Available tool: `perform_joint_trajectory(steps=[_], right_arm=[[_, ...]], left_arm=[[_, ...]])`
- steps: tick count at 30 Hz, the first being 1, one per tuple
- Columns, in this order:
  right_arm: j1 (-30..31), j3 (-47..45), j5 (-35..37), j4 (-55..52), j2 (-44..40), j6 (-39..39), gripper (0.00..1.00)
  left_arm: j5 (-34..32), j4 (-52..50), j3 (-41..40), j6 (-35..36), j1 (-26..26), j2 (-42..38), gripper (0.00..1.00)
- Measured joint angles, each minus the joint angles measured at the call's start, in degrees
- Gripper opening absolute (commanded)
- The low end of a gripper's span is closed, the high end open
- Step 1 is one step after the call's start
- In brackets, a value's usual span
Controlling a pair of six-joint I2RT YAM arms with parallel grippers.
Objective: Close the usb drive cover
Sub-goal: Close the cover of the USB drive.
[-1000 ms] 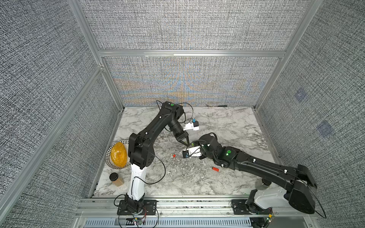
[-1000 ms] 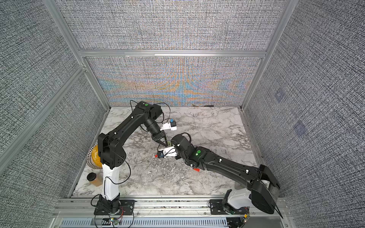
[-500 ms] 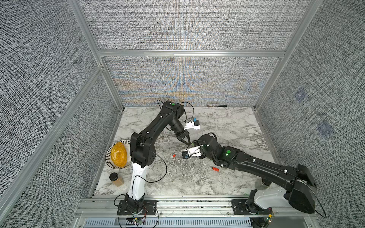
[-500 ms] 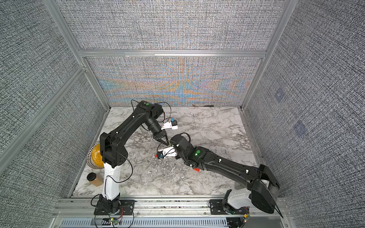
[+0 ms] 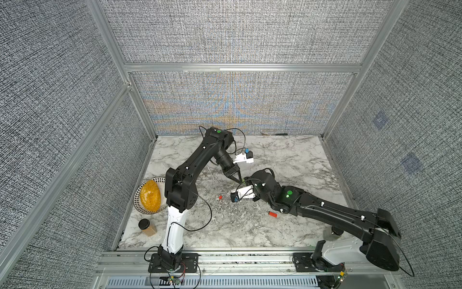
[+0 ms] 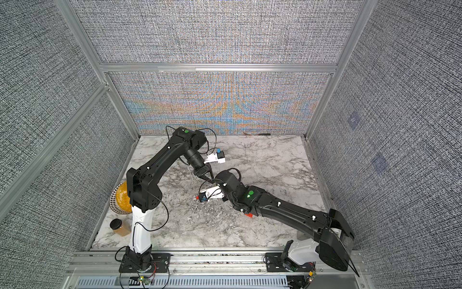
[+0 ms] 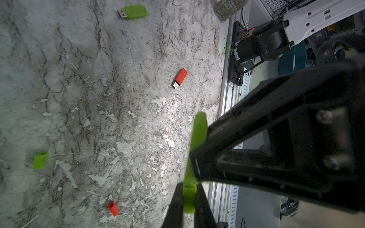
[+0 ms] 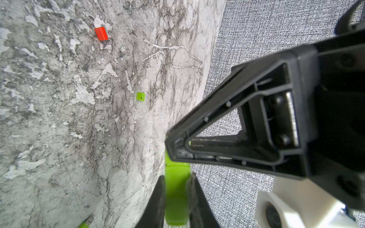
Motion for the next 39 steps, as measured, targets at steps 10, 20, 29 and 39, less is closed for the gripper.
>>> perform_joint_trajectory(steps=[10,20,29,39], right_arm=[[0.9,2.9,1.1,-2.3,1.9,0.2,0.00],[0.9,4.2,-1.2,-3.2,2.1,0.5,0.00],[0.9,6.6,-3.2,-4.1,4.1,0.5,0.00],[-0.7,1.4,-9.8,1.3,-1.4,1.4,0.24]], left_arm=[[-1.0,0.0,0.7,1.1,0.1,-0.1,0.00],[-1.5,0.0,0.0,1.1,0.1,-1.7,0.00],[-4.0,0.0,-1.1,0.8,0.2,-3.3,0.00],[-2.4,0.7,-5.9,-1.8,0.7,-8.2,0.00]])
